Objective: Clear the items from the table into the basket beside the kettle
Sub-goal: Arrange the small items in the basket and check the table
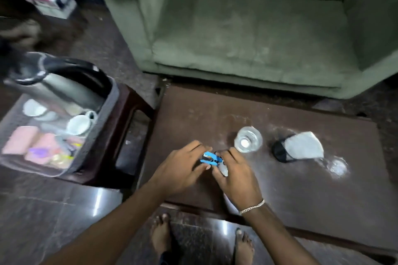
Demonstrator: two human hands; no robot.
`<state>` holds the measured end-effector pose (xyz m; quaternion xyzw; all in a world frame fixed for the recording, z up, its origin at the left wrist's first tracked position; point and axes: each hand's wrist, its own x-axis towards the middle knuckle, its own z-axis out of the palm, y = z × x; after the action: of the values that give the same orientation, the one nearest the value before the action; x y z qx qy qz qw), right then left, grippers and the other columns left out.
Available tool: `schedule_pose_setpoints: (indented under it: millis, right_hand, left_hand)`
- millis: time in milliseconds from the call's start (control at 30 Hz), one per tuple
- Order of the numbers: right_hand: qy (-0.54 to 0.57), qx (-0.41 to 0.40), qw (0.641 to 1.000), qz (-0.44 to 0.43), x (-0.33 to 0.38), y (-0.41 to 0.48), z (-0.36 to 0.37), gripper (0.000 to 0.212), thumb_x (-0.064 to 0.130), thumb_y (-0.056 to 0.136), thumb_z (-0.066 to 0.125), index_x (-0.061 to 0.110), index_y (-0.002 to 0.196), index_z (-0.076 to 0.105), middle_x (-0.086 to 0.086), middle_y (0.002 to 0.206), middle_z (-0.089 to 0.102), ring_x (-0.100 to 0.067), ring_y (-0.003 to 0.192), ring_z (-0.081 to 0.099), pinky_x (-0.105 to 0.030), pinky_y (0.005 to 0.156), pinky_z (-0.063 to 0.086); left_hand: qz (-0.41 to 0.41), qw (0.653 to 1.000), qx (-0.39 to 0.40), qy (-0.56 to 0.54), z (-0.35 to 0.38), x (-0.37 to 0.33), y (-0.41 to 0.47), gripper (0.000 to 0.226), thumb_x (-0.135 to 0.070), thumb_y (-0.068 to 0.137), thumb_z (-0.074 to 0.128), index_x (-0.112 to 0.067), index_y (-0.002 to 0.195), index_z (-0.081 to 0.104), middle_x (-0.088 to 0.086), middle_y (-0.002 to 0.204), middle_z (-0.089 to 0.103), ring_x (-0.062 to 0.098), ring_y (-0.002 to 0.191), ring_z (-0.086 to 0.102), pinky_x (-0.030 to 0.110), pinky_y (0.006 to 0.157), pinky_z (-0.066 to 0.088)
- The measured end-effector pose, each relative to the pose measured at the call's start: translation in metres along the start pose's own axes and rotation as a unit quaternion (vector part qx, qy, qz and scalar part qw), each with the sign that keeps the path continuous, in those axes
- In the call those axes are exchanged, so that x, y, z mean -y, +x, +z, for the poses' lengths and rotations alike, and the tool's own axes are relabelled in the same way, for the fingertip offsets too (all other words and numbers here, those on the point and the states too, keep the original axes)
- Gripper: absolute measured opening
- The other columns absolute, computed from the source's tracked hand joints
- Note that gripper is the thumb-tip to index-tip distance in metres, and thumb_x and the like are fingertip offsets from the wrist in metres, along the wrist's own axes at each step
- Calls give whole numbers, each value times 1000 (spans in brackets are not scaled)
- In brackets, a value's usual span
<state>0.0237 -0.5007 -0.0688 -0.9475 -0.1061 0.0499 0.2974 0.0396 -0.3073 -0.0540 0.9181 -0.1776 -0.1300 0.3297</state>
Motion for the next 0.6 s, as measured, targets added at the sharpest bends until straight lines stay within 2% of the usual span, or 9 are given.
schedule_pose_setpoints:
  millis: [133, 267, 367, 433, 533, 600]
  right_hand:
    - [-3, 5, 998, -70, 82, 33, 30, 28, 20, 81, 75, 12, 107, 67, -3, 97, 60, -27, 84, 63, -35, 66, 53]
    - [38, 38, 990, -133, 166, 56, 65, 35, 33, 84, 57, 17, 114, 65, 2, 104, 60, -23, 93, 63, -35, 77, 56]
    - [54, 54, 983, -170, 220, 69, 94, 33, 28, 85, 62, 17, 117, 67, 2, 106, 61, -23, 96, 62, -37, 84, 54]
    - [42, 60, 979, -192, 249, 78, 112, 34, 23, 84, 68, 15, 117, 69, -1, 105, 63, -26, 94, 63, -41, 83, 55]
    - [13, 83, 972, -218, 288, 92, 140, 36, 26, 82, 67, 15, 117, 69, -4, 104, 65, -30, 93, 62, -48, 79, 54]
    - [-10, 94, 968, -232, 309, 101, 155, 38, 28, 82, 67, 18, 119, 68, -2, 105, 64, -28, 94, 61, -47, 78, 52]
  left_hand:
    - [-17, 998, -41, 32, -72, 45, -51, 42, -34, 98, 63, -16, 136, 61, -3, 129, 57, 17, 112, 65, 35, 91, 55]
    - [-57, 993, -90, 52, -133, 91, -109, 44, -30, 94, 70, -11, 134, 65, 3, 124, 59, 20, 109, 65, 34, 93, 54]
    - [-87, 987, -133, 28, -168, 121, -152, 42, -27, 91, 74, -12, 129, 67, 2, 117, 58, 17, 100, 64, 34, 87, 54]
    - [-104, 982, -155, 32, -183, 140, -175, 38, -27, 90, 73, -13, 126, 68, 1, 114, 56, 19, 98, 64, 36, 85, 55]
    - [-130, 972, -188, 47, -199, 169, -203, 34, -25, 89, 72, -11, 120, 68, 4, 111, 57, 24, 99, 63, 39, 85, 54]
    - [-149, 966, -206, 51, -206, 187, -215, 35, -26, 89, 70, -10, 120, 66, 3, 111, 58, 23, 99, 63, 40, 84, 53]
